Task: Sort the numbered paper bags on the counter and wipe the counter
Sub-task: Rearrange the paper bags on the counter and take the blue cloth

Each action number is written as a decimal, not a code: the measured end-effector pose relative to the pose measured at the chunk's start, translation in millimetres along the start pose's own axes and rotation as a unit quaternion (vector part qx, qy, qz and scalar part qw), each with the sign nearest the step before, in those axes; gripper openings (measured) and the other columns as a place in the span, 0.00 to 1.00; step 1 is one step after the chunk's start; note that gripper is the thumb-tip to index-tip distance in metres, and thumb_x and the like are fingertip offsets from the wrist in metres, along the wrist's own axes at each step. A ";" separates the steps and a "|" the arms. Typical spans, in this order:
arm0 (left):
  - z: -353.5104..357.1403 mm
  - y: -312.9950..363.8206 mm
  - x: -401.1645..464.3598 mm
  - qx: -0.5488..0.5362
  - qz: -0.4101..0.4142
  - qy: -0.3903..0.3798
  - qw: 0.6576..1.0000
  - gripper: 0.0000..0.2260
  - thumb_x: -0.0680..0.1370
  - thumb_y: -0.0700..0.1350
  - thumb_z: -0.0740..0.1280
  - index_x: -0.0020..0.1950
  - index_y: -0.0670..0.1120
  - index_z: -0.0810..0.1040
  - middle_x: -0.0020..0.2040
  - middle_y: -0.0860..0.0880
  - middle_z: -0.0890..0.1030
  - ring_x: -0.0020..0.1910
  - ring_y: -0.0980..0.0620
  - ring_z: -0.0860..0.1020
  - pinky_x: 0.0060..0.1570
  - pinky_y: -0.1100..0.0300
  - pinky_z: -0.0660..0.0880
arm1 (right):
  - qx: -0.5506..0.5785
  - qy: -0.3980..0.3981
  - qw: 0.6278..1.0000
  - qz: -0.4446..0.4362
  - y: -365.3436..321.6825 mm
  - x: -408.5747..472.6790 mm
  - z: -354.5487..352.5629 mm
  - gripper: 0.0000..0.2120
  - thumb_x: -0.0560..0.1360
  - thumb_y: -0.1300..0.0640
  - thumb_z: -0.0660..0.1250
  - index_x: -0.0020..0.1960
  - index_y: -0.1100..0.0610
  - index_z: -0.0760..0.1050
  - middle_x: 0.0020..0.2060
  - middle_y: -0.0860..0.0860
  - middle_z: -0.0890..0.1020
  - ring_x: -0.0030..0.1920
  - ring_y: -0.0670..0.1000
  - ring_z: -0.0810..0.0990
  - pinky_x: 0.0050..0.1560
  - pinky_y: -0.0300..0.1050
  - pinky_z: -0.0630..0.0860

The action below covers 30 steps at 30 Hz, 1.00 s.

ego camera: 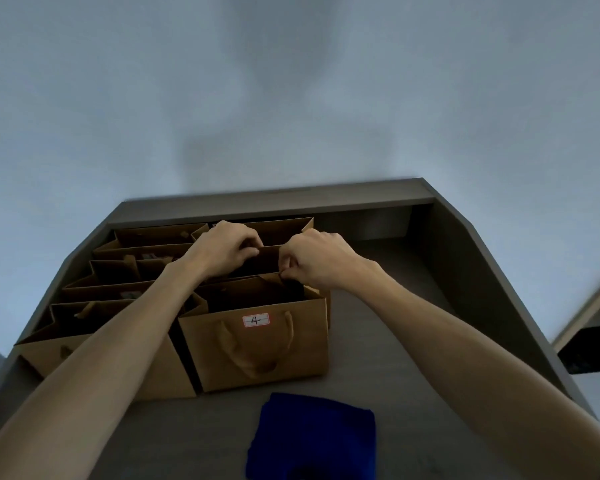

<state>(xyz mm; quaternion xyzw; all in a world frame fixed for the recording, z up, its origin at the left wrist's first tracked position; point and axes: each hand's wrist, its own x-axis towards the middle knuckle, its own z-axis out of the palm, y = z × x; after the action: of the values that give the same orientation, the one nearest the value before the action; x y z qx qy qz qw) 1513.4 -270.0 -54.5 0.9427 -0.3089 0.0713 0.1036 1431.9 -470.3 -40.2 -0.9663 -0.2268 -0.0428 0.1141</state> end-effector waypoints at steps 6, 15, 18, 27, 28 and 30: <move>1.0 35.2 26.1 -0.016 0.045 0.021 0.999 0.07 0.78 0.45 0.67 0.54 0.51 0.81 0.49 0.55 0.79 0.49 0.57 0.76 0.52 0.52 0.77 | 0.006 0.013 0.999 0.032 33.8 -28.5 -22.0 0.06 0.78 0.51 0.66 0.53 0.50 0.80 0.51 0.47 0.80 0.50 0.47 0.78 0.47 0.45 0.74; 32.3 120.8 84.3 -0.058 0.110 0.018 0.992 0.07 0.79 0.46 0.66 0.56 0.50 0.80 0.54 0.51 0.81 0.50 0.57 0.77 0.52 0.56 0.77 | -0.040 0.013 0.990 0.137 100.3 -95.5 -47.8 0.06 0.77 0.48 0.67 0.51 0.47 0.80 0.51 0.45 0.80 0.51 0.47 0.79 0.50 0.49 0.78; 40.7 146.3 98.6 -0.065 0.123 0.019 0.990 0.07 0.79 0.45 0.65 0.56 0.50 0.80 0.54 0.51 0.80 0.51 0.57 0.77 0.51 0.57 0.76 | -0.063 0.013 0.984 0.166 117.0 -109.2 -55.4 0.06 0.76 0.48 0.67 0.51 0.46 0.80 0.50 0.46 0.80 0.52 0.49 0.78 0.50 0.50 0.77; 55.5 177.4 119.5 -0.058 0.113 0.003 0.992 0.08 0.79 0.46 0.65 0.57 0.50 0.80 0.55 0.50 0.80 0.53 0.53 0.78 0.51 0.55 0.77 | -0.083 0.013 0.978 0.192 142.0 -128.6 -53.5 0.06 0.77 0.48 0.67 0.53 0.47 0.79 0.51 0.46 0.80 0.53 0.49 0.77 0.50 0.48 0.75; 56.6 177.7 120.5 -0.057 0.111 0.006 0.992 0.08 0.79 0.46 0.65 0.57 0.50 0.80 0.55 0.50 0.80 0.53 0.53 0.78 0.49 0.56 0.76 | -0.082 0.015 0.978 0.192 143.0 -129.1 -52.9 0.06 0.77 0.48 0.66 0.53 0.47 0.79 0.51 0.45 0.80 0.53 0.49 0.77 0.50 0.49 0.75; 58.5 176.8 121.7 -0.057 0.104 0.005 0.993 0.08 0.79 0.46 0.65 0.57 0.50 0.80 0.56 0.50 0.80 0.54 0.53 0.78 0.49 0.57 0.75 | -0.080 0.013 0.978 0.192 143.4 -129.0 -52.0 0.06 0.77 0.48 0.66 0.53 0.46 0.79 0.51 0.45 0.80 0.53 0.49 0.77 0.51 0.51 0.76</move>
<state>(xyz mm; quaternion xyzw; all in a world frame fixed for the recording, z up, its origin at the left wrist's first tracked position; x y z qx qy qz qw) 1509.2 -492.3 -60.3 0.8977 -0.4082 0.0690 0.1509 1379.3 -663.0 -35.9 -0.9972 -0.0318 -0.0508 0.0451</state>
